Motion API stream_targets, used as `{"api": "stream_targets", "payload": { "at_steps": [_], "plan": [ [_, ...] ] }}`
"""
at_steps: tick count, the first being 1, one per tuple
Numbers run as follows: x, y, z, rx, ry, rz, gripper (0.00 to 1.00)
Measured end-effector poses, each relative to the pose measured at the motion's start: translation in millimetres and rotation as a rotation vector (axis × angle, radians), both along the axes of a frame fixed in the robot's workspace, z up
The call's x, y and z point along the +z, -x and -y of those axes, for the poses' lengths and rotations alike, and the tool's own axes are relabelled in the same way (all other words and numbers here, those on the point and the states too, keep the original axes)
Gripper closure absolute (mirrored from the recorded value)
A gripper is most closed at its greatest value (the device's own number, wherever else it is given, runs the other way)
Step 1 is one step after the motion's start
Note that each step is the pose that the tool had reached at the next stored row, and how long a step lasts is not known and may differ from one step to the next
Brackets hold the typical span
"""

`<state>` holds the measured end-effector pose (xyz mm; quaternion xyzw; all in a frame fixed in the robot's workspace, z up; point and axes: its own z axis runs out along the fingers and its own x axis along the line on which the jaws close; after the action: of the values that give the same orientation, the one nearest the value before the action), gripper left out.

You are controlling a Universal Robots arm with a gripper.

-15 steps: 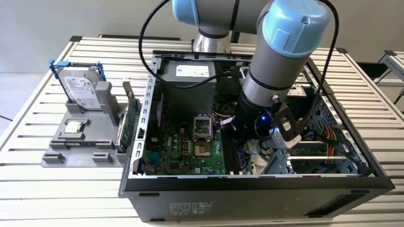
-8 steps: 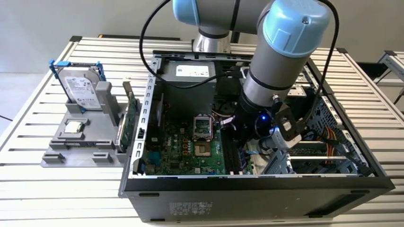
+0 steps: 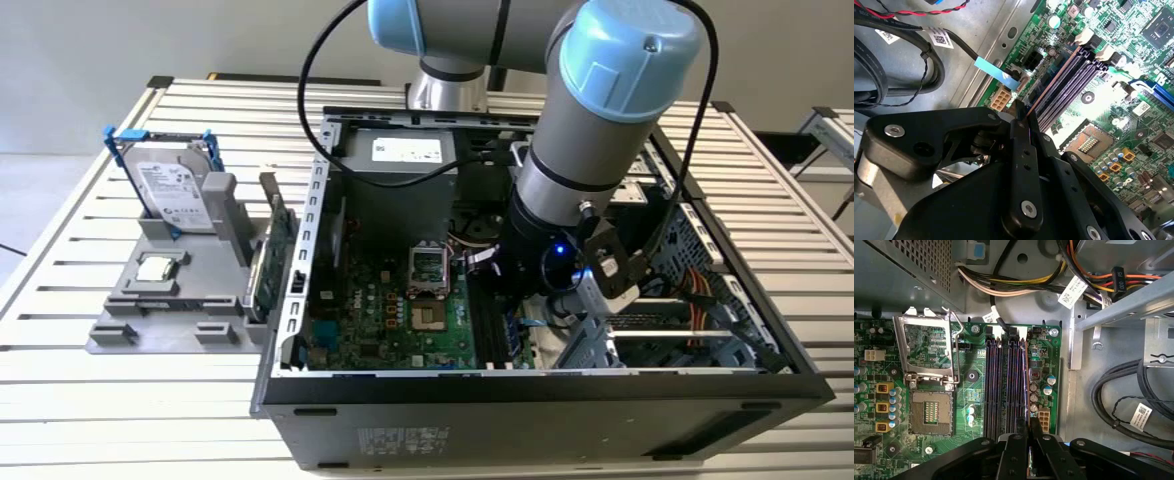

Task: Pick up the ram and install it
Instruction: 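Insert the ram into the slot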

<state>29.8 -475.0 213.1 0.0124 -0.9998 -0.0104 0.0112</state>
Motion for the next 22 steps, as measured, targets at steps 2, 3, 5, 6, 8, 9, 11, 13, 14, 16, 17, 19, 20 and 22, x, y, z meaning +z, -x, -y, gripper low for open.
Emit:
{"api": "stream_targets", "payload": {
  "at_steps": [2, 3, 5, 6, 8, 9, 11, 13, 14, 16, 17, 19, 20, 22],
  "plan": [
    [0.0, 0.4, 0.0, 0.0, -0.0001, -0.0001, 1.0],
    [-0.1, 0.6, 0.0, 0.0, -0.0003, 0.0, 1.0],
    [-0.1, 0.9, 0.2, 0.0, -0.0004, -0.0002, 1.0],
    [-0.1, 0.9, 0.4, 0.0, -0.0002, -0.0002, 1.0],
    [0.0, 1.0, 0.6, 0.0, -0.0001, -0.0003, 1.0],
    [0.1, 1.1, 0.7, 0.0, -0.0002, -0.0003, 1.0],
    [0.3, 1.1, 0.8, 0.0, -0.0004, -0.0004, 1.0],
    [0.7, 1.2, 0.9, 0.0, -0.0002, -0.0012, 1.0],
    [0.9, 1.3, 0.9, 0.0, -0.0001, -0.0019, 1.0],
    [1.4, 1.2, 1.0, 0.0, -0.0001, -0.0033, 1.0],
    [1.4, 1.2, 0.9, 0.0, -0.0002, -0.0038, 1.0],
    [1.4, 1.3, 0.9, 0.0, -0.0002, -0.0039, 1.0],
    [1.4, 1.6, 1.0, 0.0, -0.0001, -0.0039, 1.0],
    [1.4, 2.6, 1.0, 0.0, 0.0, -0.004, 1.0]
  ]
}}
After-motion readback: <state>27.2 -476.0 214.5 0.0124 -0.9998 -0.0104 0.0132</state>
